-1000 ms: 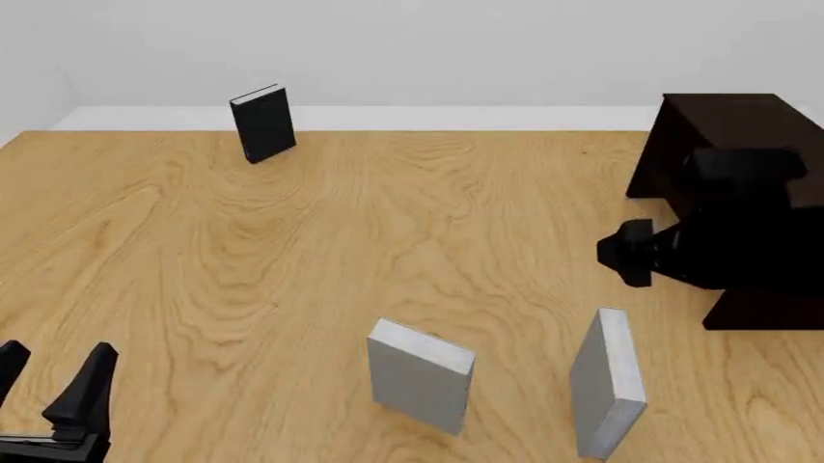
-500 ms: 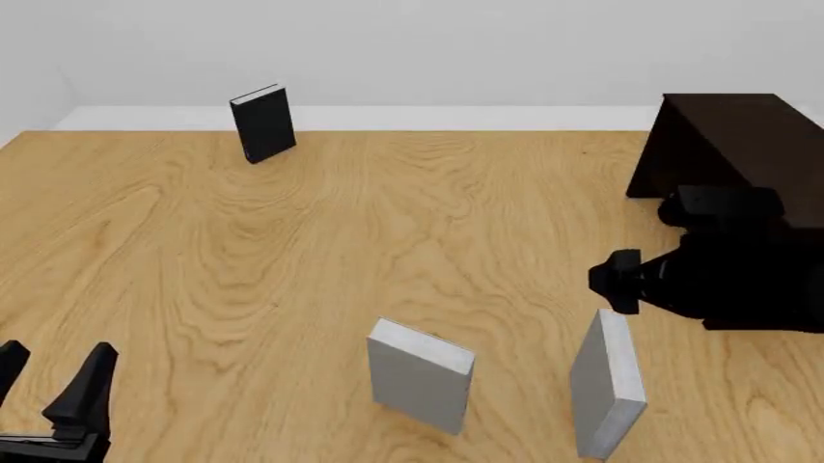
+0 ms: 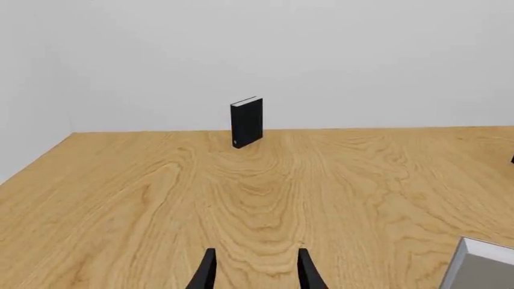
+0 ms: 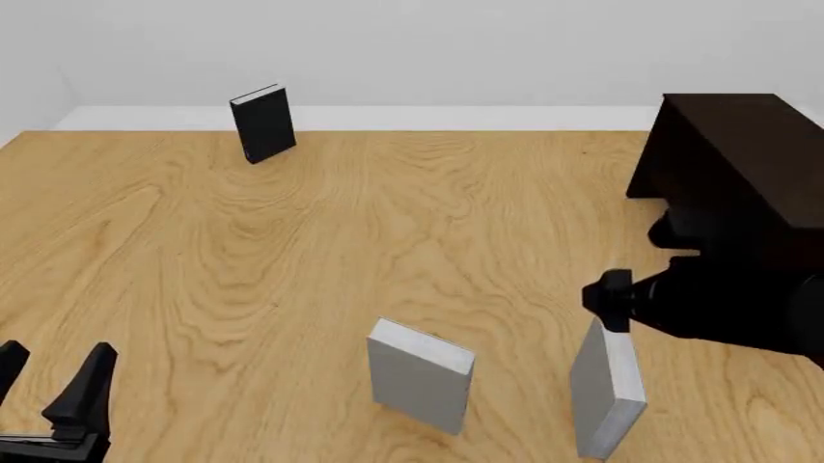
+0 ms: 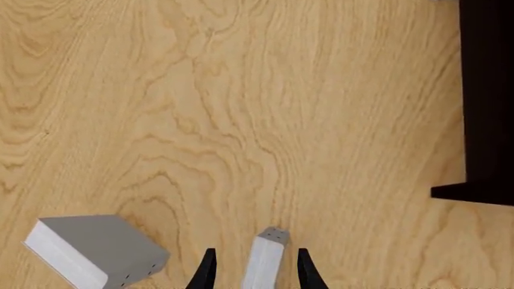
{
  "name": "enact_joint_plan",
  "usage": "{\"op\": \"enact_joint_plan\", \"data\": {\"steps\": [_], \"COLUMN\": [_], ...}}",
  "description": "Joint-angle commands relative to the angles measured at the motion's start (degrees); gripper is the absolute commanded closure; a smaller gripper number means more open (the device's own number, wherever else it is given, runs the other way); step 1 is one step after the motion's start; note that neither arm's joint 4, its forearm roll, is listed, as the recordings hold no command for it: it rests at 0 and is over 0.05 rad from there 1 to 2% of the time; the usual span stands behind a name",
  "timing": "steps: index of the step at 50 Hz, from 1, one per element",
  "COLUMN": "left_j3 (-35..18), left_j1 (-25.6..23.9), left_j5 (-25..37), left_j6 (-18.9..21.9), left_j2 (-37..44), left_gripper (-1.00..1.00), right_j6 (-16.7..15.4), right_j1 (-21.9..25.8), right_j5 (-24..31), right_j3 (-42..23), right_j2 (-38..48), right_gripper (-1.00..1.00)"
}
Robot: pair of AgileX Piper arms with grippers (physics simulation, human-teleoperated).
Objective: Pick up the book on the right and place it on the cabinet shelf.
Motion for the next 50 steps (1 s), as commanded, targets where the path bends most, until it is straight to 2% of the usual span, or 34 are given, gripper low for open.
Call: {"op": "enact_joint_plan", "data": {"steps": [1, 50], "left_j3": [0.0, 0.0], "left_j1": [-0.1, 0.1], "left_j5": [0.2, 0.4], "left_j6": [0.2, 0.0], "left_j2": [-0.3, -0.5], "left_gripper": [-1.0, -1.0], "right_j6": [0.6, 3.0], "right_j1": [0.4, 0.9], "right_j5": [-1.6, -7.3], "right_j3": [1.8, 7.4], "right_j2": [0.5, 3.1], "right_gripper": [-1.0, -1.0]}}
